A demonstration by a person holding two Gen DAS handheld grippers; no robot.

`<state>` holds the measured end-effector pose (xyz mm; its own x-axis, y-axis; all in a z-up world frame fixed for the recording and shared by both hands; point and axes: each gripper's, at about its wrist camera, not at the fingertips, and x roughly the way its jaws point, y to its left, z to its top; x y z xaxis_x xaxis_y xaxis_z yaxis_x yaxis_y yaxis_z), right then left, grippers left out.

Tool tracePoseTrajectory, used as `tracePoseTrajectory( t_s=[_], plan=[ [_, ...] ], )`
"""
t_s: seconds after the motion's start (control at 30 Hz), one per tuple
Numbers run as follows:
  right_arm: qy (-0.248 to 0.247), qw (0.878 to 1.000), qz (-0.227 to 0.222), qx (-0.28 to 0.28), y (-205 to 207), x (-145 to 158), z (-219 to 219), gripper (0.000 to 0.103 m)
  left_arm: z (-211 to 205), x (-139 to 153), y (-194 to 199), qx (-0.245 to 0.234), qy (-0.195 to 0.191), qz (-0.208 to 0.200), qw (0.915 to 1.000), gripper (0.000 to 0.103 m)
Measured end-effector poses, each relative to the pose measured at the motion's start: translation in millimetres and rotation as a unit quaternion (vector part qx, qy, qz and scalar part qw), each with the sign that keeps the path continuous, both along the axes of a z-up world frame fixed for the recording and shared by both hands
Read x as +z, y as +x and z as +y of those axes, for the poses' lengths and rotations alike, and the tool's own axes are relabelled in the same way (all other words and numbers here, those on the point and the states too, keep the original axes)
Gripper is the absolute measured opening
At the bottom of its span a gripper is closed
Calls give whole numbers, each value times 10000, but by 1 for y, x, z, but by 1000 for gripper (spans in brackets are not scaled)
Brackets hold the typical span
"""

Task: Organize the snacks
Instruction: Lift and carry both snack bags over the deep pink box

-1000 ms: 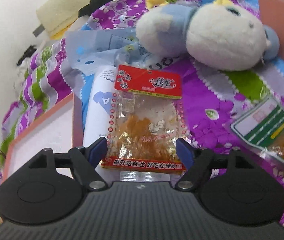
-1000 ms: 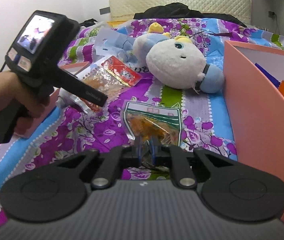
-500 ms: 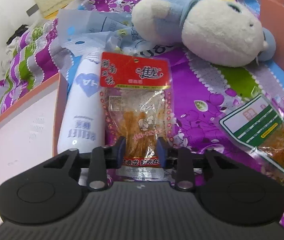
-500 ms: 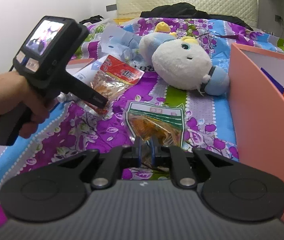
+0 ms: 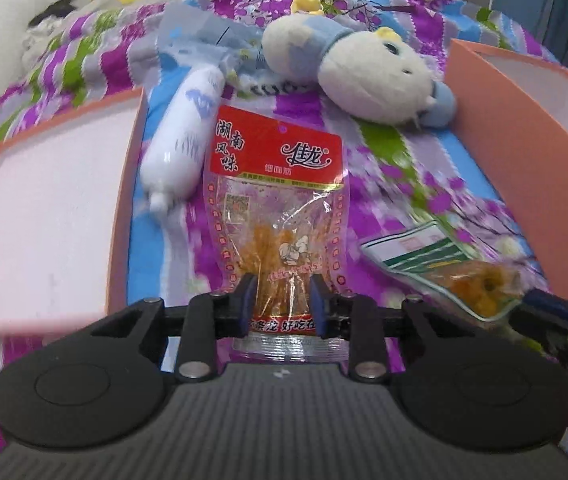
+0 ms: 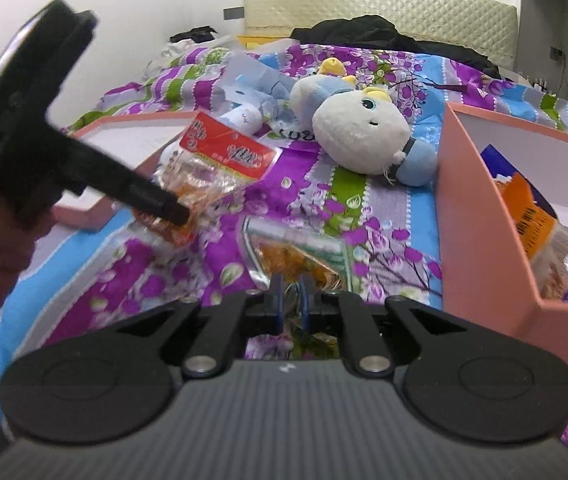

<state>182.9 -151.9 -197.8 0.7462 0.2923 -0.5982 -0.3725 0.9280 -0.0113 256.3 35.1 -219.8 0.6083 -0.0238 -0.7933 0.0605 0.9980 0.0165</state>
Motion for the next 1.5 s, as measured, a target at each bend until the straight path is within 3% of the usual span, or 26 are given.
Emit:
tracePoseTrajectory(
  t_s=[0.23, 0.43, 0.47, 0.5, 0.57, 0.63, 0.93, 1.0, 1.17, 1.37, 1.5],
  plan=[
    [-61, 9996, 282, 78, -39, 3, -6, 10, -2, -3, -81, 350, -528, 202, 9978, 32],
    [208, 9980, 567, 160, -58, -2, -8, 12, 4, -14, -108, 344, -858, 370, 9950, 35],
    [230, 9981, 550, 148, -59, -2, -7, 20, 5, -17, -108, 312, -856, 393, 9951, 35],
    [260, 9983, 515, 125, -60, -1, -8, 37, 6, -16, -110, 309, -859, 318, 9953, 36],
    [312, 9986, 417, 120, -62, 1, -8, 62, 8, -16, -113, 232, -881, 225, 9956, 49],
    [288, 9989, 349, 110, -59, 1, -7, 70, 9, -17, -113, 238, -802, 167, 9964, 68],
    [-84, 9981, 587, -175, -24, -23, -2, 73, 21, -35, -107, 287, -837, 290, 9957, 69],
    [-61, 9979, 610, -190, -18, -28, -2, 79, 21, -36, -106, 248, -842, 284, 9957, 69],
    [89, 9962, 858, -83, -8, -39, 0, 80, 17, -38, -105, 134, -817, 289, 9962, 62],
    [-44, 9965, 836, -9, -10, -42, 3, 58, 4, -36, -105, -1, -690, 343, 9970, 50],
    [-52, 9965, 835, -25, -14, -34, 2, 53, -1, -33, -108, 0, -785, 324, 9964, 44]
  ],
)
